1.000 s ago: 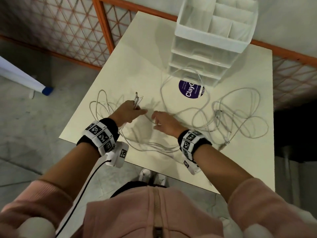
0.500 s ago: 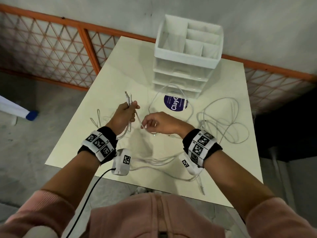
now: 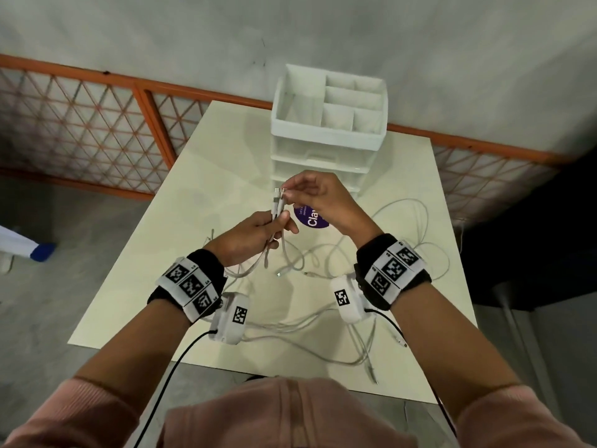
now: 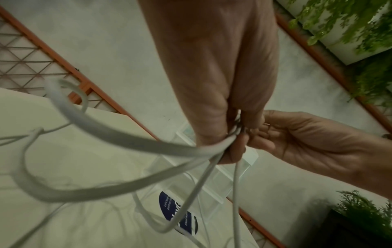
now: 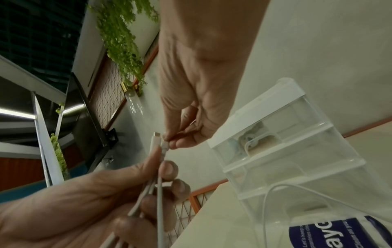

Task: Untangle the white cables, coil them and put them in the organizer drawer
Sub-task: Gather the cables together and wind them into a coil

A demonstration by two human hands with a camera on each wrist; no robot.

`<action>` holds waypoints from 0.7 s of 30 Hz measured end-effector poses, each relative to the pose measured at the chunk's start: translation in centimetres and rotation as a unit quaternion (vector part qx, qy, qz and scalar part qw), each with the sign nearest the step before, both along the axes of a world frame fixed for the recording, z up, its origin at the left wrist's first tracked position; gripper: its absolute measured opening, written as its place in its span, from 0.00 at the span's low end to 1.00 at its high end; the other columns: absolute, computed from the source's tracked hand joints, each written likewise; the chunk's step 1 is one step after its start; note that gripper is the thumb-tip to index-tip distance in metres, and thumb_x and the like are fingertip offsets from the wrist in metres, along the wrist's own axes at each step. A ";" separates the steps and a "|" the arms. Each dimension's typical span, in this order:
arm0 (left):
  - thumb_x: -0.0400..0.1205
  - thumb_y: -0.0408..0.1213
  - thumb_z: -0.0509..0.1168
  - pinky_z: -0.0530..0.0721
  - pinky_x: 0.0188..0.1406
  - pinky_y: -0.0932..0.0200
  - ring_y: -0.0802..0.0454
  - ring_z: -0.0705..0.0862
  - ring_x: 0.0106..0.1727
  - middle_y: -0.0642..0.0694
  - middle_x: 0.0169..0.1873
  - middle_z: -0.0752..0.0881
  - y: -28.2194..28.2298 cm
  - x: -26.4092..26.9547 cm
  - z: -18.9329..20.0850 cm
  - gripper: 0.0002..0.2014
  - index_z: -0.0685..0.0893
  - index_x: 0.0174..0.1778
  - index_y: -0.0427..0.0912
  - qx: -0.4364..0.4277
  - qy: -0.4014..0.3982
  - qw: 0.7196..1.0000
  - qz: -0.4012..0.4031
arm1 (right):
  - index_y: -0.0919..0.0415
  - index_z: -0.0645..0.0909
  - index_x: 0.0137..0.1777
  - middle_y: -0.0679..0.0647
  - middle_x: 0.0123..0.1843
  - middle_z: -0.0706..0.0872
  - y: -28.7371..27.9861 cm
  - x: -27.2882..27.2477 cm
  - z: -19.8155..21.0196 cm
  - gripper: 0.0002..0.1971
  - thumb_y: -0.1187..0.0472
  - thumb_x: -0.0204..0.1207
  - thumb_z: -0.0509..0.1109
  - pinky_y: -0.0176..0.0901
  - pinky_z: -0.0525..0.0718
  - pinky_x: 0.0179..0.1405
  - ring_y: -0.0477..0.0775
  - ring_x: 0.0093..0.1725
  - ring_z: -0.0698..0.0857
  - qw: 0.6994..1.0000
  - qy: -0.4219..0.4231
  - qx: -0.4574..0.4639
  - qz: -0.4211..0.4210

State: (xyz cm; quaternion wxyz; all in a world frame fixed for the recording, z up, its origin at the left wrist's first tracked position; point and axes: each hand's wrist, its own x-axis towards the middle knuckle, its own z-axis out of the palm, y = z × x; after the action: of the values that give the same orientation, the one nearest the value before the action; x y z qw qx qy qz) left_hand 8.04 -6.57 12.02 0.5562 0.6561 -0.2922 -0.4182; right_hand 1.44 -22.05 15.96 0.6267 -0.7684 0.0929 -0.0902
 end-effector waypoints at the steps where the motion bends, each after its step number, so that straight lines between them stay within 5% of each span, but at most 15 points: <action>1: 0.88 0.44 0.52 0.73 0.30 0.71 0.63 0.71 0.29 0.46 0.35 0.74 -0.1 -0.1 0.1 0.20 0.84 0.36 0.44 0.001 -0.007 1.000 -0.002 | 0.63 0.83 0.46 0.56 0.41 0.87 -0.1 0.0 0.2 0.06 0.71 0.73 0.73 0.30 0.85 0.40 0.40 0.38 0.88 1.000 -0.009 0.011 -0.004; 5: 0.88 0.45 0.50 0.73 0.39 0.69 0.62 0.74 0.34 0.48 0.38 0.80 -0.2 -0.4 0.7 0.23 0.77 0.29 0.45 -0.011 -0.050 0.999 0.009 | 0.66 0.80 0.49 0.54 0.41 0.88 0.2 -0.1 0.7 0.05 0.63 0.79 0.69 0.37 0.85 0.41 0.45 0.38 0.88 1.000 -0.004 0.012 -0.016; 8: 0.87 0.50 0.50 0.73 0.47 0.68 0.59 0.78 0.37 0.50 0.33 0.80 -0.2 0.0 1.6 0.24 0.74 0.27 0.45 -0.065 -0.047 0.996 0.050 | 0.65 0.77 0.58 0.51 0.44 0.88 0.7 -0.2 -0.5 0.28 0.39 0.82 0.52 0.49 0.82 0.53 0.49 0.42 0.88 0.997 0.063 0.034 0.022; 10: 0.87 0.51 0.50 0.74 0.42 0.61 0.52 0.74 0.31 0.52 0.24 0.73 0.0 0.4 2.6 0.24 0.70 0.25 0.46 -0.117 -0.014 0.989 0.091 | 0.57 0.81 0.57 0.50 0.46 0.90 1.3 -0.4 -2.1 0.34 0.31 0.77 0.46 0.52 0.78 0.65 0.50 0.52 0.88 0.986 0.115 0.033 0.115; 12: 0.89 0.48 0.49 0.69 0.25 0.64 0.55 0.63 0.22 0.52 0.20 0.63 0.4 1.0 3.8 0.23 0.64 0.27 0.46 -0.149 0.011 0.980 0.132 | 0.58 0.81 0.53 0.52 0.44 0.91 1.7 -0.9 -3.4 0.27 0.34 0.76 0.59 0.51 0.78 0.68 0.50 0.53 0.88 0.972 0.161 -0.012 0.172; 15: 0.88 0.48 0.49 0.56 0.17 0.66 0.57 0.54 0.21 0.53 0.21 0.57 1.7 2.2 5.0 0.21 0.60 0.28 0.48 -0.157 -0.013 0.971 0.182 | 0.65 0.82 0.44 0.55 0.35 0.85 -0.2 -1.6 -4.9 0.18 0.46 0.76 0.71 0.38 0.78 0.43 0.41 0.34 0.82 0.924 0.230 -0.204 0.228; 17: 0.88 0.48 0.50 0.55 0.15 0.67 0.61 0.55 0.19 0.57 0.19 0.59 3.1 3.6 5.4 0.22 0.62 0.27 0.49 -0.148 -0.040 0.964 0.215 | 0.60 0.83 0.38 0.55 0.34 0.86 -2.6 -2.6 -5.8 0.15 0.48 0.77 0.70 0.34 0.76 0.37 0.44 0.34 0.83 0.895 0.272 -0.274 0.222; 21: 0.86 0.51 0.57 0.59 0.17 0.64 0.62 0.60 0.16 0.56 0.18 0.65 5.1 5.4 4.9 0.21 0.70 0.27 0.49 -0.046 -0.163 0.952 0.253 | 0.61 0.84 0.41 0.48 0.31 0.83 -6.1 -4.3 -5.1 0.16 0.49 0.80 0.66 0.36 0.75 0.39 0.45 0.35 0.81 0.919 0.258 -0.273 0.117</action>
State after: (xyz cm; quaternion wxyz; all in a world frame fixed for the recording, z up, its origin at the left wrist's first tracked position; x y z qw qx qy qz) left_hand 13.48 -1.50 16.87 0.6178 0.7418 -0.2222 -0.1370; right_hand -2.83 -28.18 10.89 0.3527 -0.9118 0.1328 0.1631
